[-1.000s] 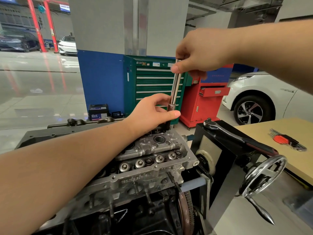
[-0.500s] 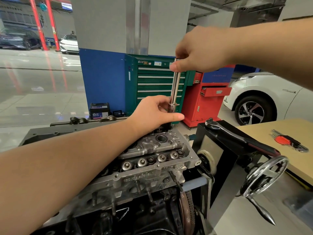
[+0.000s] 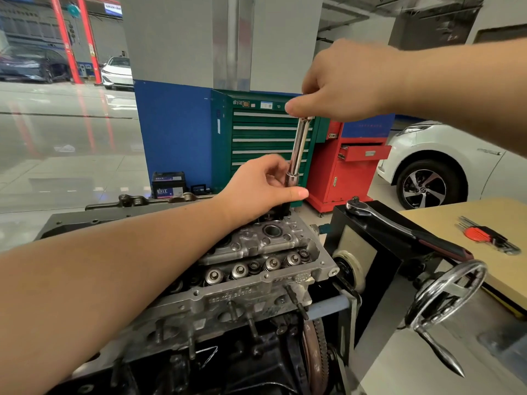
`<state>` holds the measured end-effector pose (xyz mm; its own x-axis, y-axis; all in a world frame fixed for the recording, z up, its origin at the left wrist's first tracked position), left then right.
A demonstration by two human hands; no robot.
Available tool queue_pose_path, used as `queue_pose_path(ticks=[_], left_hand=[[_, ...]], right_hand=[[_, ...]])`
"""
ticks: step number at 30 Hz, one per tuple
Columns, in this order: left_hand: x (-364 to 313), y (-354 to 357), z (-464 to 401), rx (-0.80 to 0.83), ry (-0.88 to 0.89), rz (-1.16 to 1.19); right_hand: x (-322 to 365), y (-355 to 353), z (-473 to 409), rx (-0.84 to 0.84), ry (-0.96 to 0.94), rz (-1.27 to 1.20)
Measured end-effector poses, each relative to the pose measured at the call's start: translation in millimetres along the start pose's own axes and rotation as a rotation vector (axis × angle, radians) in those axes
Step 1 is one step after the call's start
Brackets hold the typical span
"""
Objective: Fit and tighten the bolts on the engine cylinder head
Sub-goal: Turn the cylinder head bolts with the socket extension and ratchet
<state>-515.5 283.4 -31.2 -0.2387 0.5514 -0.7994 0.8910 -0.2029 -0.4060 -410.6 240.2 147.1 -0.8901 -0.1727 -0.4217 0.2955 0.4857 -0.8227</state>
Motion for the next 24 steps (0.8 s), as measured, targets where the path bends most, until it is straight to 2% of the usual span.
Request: queue_pose_path(ticks=[2, 4, 6, 8, 10, 13, 15, 16, 18, 20, 24], left_hand=[[-0.6, -2.3, -1.3, -0.045, 0.009, -0.113], [-1.4, -2.2, -1.2, -0.027, 0.000, -0.128], [-0.4, -1.1, 0.8, 0.026, -0.037, -0.039], [-2.6, 3.5, 4.7, 0.102, -0.051, 0.104], [-3.9, 8.0, 5.5, 0.137, -0.042, 0.161], [-2.4, 1.8, 1.6, 0.031, 0.007, -0.025], [-0.1, -3.7, -0.9, -0.046, 0.016, -0.103], [1.7, -4.9, -2.2, -0.060, 0.012, -0.117], [3.5, -5.5, -4.5, -0.048, 0.007, -0.124], [2.6, -3.7, -3.4, -0.008, -0.001, -0.098], [0.8, 3.7, 0.2, 0.048, -0.022, 0.009]], right_hand=[[-1.5, -1.7, 1.3, -0.018, 0.020, -0.009], [2.0, -0.4, 3.7, 0.086, -0.061, -0.160], [7.7, -0.7, 6.4, 0.172, -0.169, -0.264], [8.5, -3.7, 5.3, 0.142, -0.213, -0.209], [5.7, -0.7, 2.3, 0.112, -0.169, -0.105], [4.1, 1.4, 0.2, 0.039, -0.051, 0.022], [2.2, -1.2, -1.0, -0.031, 0.012, 0.021], [1.8, -1.0, -1.6, -0.016, 0.015, -0.037], [5.7, -0.4, -2.2, 0.104, -0.050, -0.251], [9.6, -0.8, 0.1, 0.219, -0.133, -0.361], [9.1, 4.3, -4.6, 0.154, -0.173, -0.066]])
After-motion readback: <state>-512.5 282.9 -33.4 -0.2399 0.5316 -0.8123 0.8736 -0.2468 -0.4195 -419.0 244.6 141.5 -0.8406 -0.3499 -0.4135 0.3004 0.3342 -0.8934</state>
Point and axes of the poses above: each hand's wrist, its own z-axis away from the middle knuckle, its own y-axis out of the palm, x = y × z, the point moved 7 cm from there along -z, towards the middle knuckle, and after that the axes turned 2 degrees about z, right-handed, at the moved point
